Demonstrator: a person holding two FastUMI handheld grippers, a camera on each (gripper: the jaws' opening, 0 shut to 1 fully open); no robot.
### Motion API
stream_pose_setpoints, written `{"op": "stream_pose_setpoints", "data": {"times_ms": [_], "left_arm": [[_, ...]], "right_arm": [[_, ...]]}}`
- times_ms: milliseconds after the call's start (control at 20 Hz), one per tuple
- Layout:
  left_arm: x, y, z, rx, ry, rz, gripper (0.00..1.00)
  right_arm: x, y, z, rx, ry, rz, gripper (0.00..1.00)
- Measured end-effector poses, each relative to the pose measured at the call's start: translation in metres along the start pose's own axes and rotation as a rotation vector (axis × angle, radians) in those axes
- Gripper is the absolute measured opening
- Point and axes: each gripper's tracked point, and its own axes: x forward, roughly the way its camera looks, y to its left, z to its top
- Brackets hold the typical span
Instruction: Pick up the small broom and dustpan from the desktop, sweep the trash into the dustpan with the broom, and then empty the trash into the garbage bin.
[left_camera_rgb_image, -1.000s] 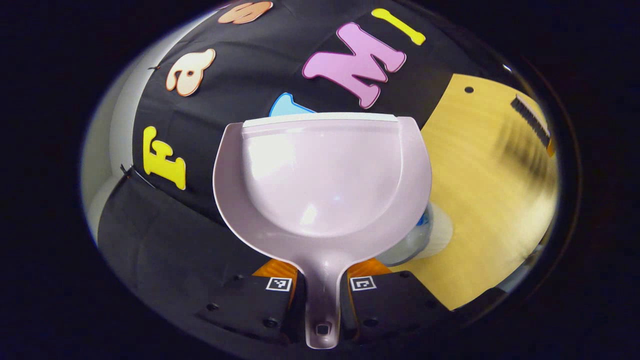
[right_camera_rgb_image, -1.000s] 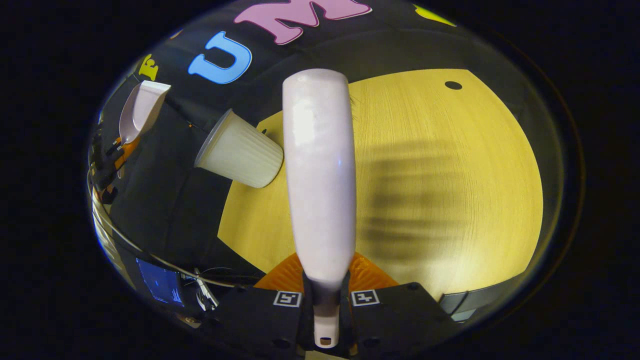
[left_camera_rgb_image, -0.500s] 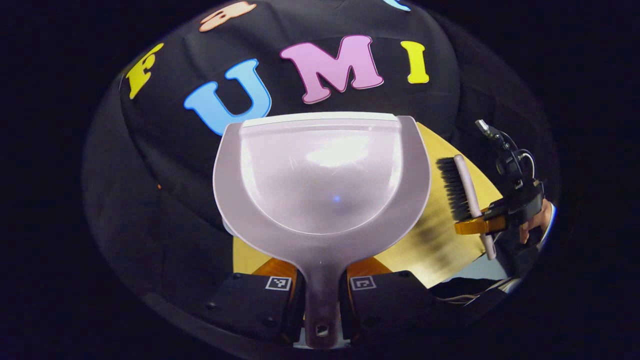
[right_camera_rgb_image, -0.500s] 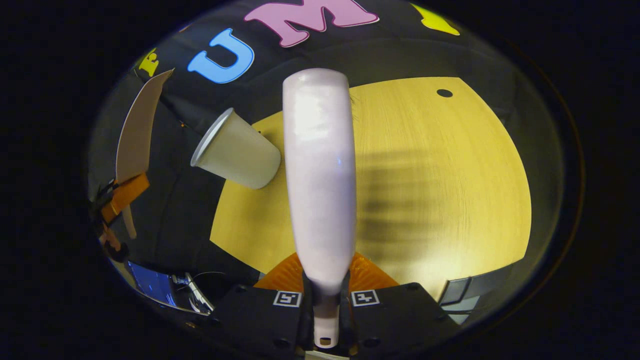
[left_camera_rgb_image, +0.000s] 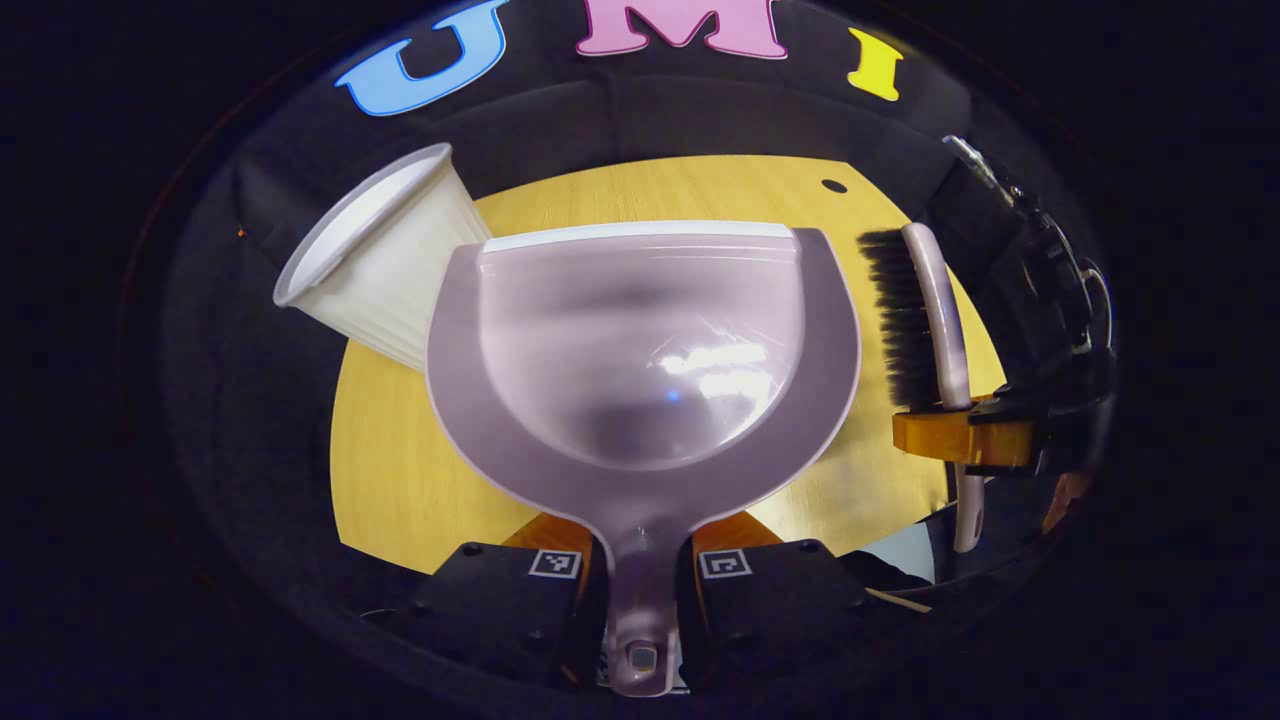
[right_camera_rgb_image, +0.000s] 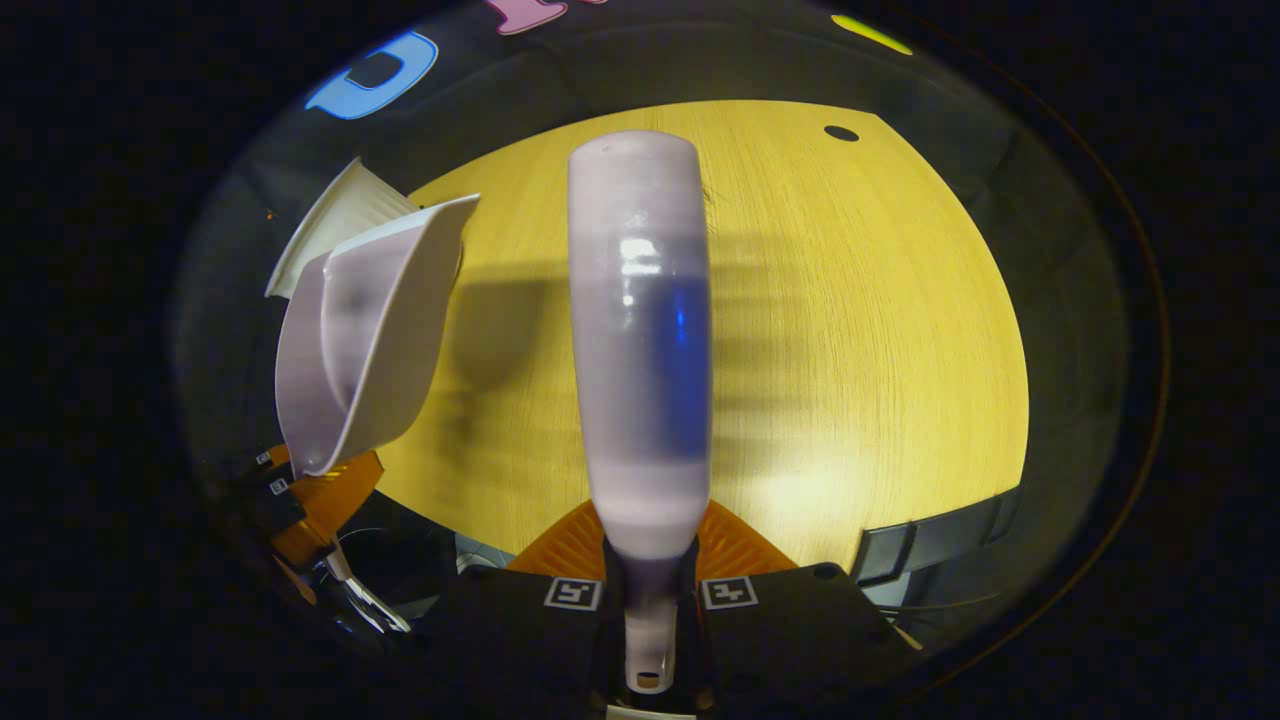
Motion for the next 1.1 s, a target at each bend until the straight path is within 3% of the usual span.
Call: {"op": "stream_pose_setpoints", "data": {"times_ms": [150, 400, 750, 1100], "left_arm": [[0.024, -0.004, -0.011, -0.069, 0.112, -0.07, 0.27], [0.022, 0.003, 0.009, -0.126, 0.234, -0.074, 0.27], [0.021, 0.005, 0.015, -0.149, 0.328, -0.091, 0.27], [0.022, -0.001, 0.012, -0.12, 0.334, -0.07, 0.27]], "right_arm": [[0.014, -0.007, -0.006, -0.011, 0.077, -0.056, 0.22], [0.036, -0.017, -0.01, -0.027, 0.21, -0.152, 0.22], [0.027, -0.008, -0.022, -0.016, 0.309, -0.179, 0.22], [0.025, -0.008, -0.025, -0.005, 0.326, -0.193, 0.22]]}}
